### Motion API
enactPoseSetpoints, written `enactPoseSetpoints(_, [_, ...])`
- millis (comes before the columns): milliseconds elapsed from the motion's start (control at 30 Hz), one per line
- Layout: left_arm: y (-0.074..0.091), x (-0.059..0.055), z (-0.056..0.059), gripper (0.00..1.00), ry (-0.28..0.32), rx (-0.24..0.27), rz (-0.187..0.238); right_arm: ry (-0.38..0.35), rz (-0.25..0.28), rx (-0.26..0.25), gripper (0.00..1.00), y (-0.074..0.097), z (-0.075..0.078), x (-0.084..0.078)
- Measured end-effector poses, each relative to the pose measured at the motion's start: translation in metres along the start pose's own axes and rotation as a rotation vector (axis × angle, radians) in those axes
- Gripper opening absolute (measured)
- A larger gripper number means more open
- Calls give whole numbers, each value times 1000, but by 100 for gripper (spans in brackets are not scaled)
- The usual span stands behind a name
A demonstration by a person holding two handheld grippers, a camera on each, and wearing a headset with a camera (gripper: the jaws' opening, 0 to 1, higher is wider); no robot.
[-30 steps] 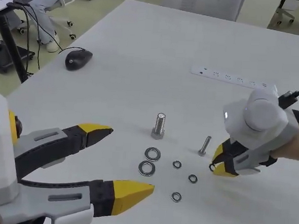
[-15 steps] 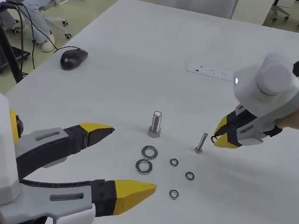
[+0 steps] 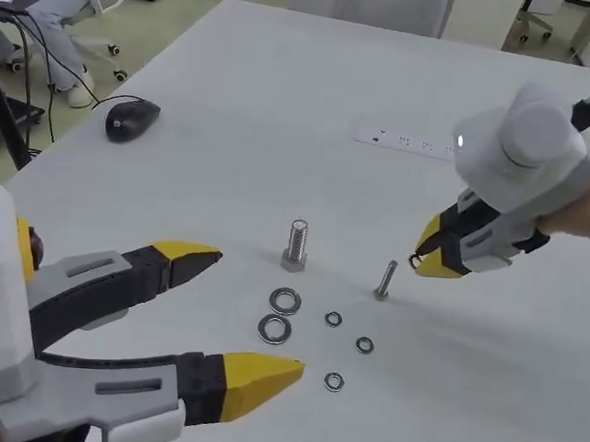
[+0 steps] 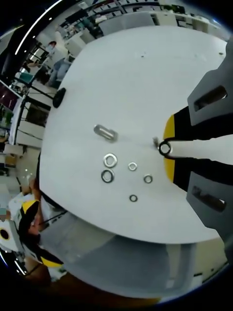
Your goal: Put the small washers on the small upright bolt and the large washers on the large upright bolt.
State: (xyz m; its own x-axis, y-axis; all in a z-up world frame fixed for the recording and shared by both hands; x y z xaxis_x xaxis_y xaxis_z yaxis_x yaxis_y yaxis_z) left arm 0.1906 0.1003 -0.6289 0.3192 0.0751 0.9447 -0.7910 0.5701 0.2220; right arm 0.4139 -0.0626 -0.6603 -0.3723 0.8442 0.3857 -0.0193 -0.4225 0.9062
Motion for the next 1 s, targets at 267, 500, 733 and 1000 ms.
enactPoseSetpoints(267, [0, -1, 2, 68, -3, -8, -2, 4, 7, -5, 12, 1, 3, 6])
enactPoseSetpoints(500, [2, 0, 0, 68, -4, -4, 0, 4, 8, 2, 12, 0, 6, 9])
enactPoseSetpoints(733, [2, 0, 0, 68, -5, -6, -4, 5, -4, 8, 12, -2, 8, 7])
enactPoseSetpoints(1000, [0, -1, 0, 68, -3, -6, 1, 3, 2, 19, 12, -3, 10, 8])
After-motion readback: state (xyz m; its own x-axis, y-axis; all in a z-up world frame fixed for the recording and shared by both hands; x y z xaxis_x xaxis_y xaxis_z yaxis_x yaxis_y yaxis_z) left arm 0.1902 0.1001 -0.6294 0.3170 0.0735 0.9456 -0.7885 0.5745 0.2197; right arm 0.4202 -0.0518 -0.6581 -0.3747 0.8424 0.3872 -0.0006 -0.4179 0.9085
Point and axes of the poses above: the centre of the closed fingertips' face, and the gripper's own axes: y roughly backward along the fingers, z roughly to its right, x roughly out of its top, the point moved 8 cm from there along y, roughly backward along the fingers, and after that the axes turned 3 degrees about y, right-handed, at the moved point
